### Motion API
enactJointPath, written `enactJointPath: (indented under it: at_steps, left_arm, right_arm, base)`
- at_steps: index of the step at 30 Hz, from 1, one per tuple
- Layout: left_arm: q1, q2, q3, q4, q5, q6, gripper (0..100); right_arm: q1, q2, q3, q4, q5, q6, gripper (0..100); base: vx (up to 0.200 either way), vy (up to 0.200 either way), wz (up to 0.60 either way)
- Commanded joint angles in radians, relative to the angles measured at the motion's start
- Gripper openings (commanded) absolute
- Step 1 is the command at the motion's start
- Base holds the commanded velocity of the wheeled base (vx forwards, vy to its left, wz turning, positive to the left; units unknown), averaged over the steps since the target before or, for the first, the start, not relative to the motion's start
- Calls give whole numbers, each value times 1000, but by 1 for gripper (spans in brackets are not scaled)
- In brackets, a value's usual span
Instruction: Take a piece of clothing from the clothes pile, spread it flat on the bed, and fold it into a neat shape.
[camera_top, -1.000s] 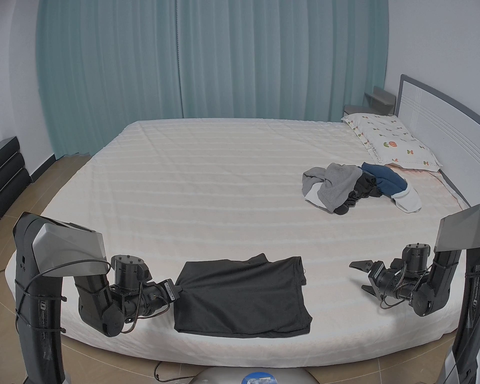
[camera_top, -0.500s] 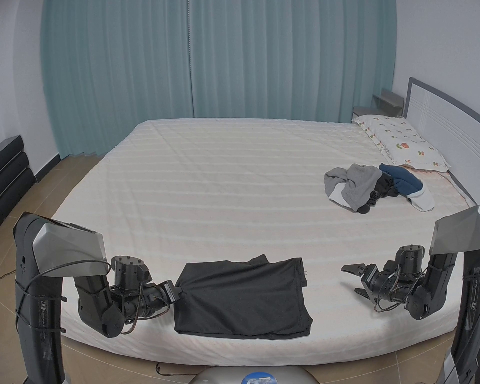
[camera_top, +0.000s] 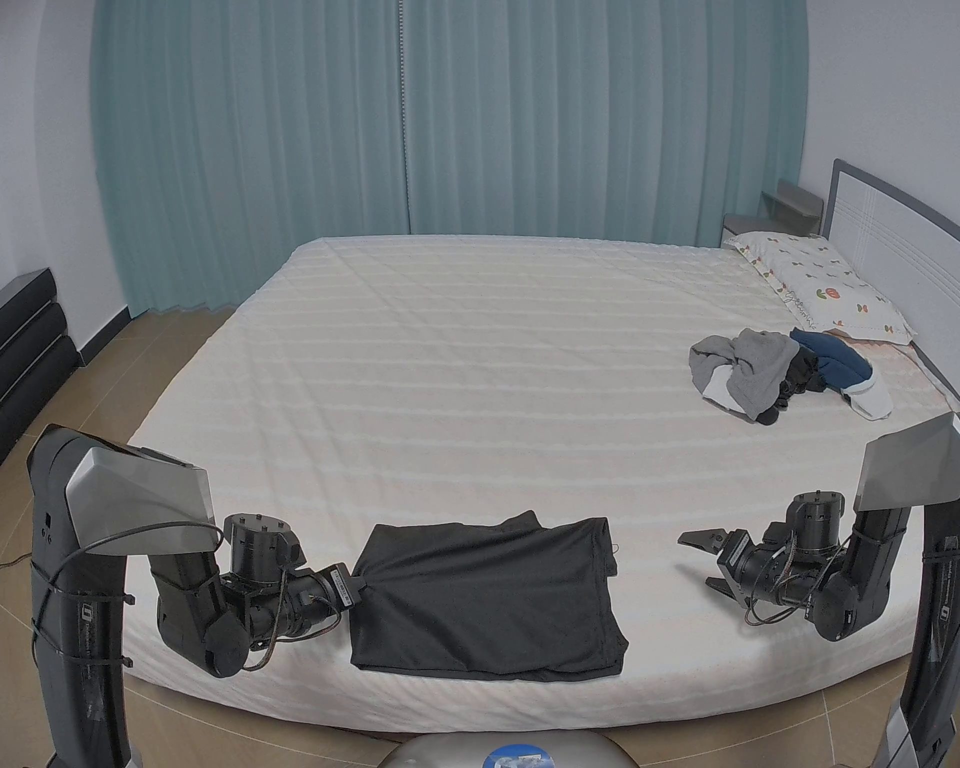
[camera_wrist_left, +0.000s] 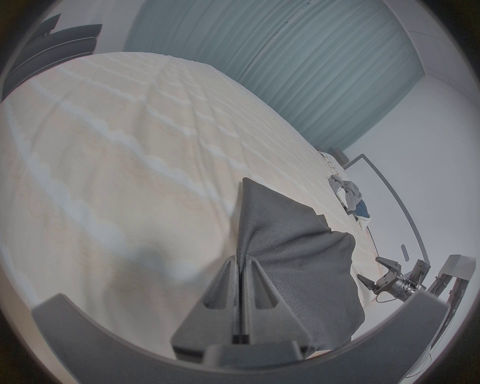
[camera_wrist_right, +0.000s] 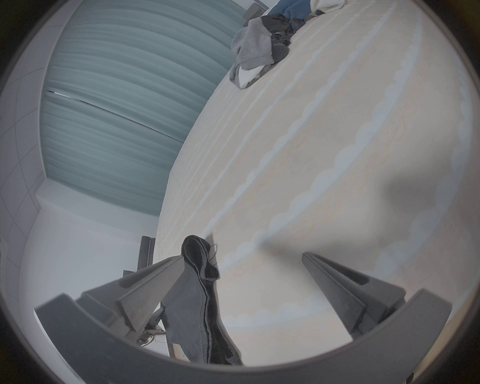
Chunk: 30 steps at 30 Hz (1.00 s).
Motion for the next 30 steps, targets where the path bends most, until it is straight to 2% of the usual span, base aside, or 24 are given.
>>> enactJointPath:
  at_steps: [1, 4, 12, 18, 19, 30]
  left_arm:
    - [-8, 1, 5, 0, 8, 0, 0]
    - [-22, 3, 4, 0, 32, 0, 0]
    - [-53, 3, 13, 0, 52, -4, 0]
    - [-68, -17, 14, 1, 54, -63, 0]
    - [-68, -17, 14, 1, 54, -63, 100]
    - [-71, -27, 13, 0, 58, -91, 100]
  right_arm:
    - [1, 3, 1, 0, 0, 0, 100]
    - [1, 3, 1, 0, 0, 1, 100]
    - [1, 3, 2, 0, 0, 0, 100]
    - [1, 3, 4, -2, 0, 1, 100]
    - [1, 3, 4, -2, 0, 1, 100]
    - [1, 3, 7, -2, 0, 1, 100]
  base:
    - [0, 200, 0]
    - [0, 200, 0]
    - [0, 0, 0]
    - [0, 0, 0]
    - [0, 0, 0]
    - [0, 0, 0]
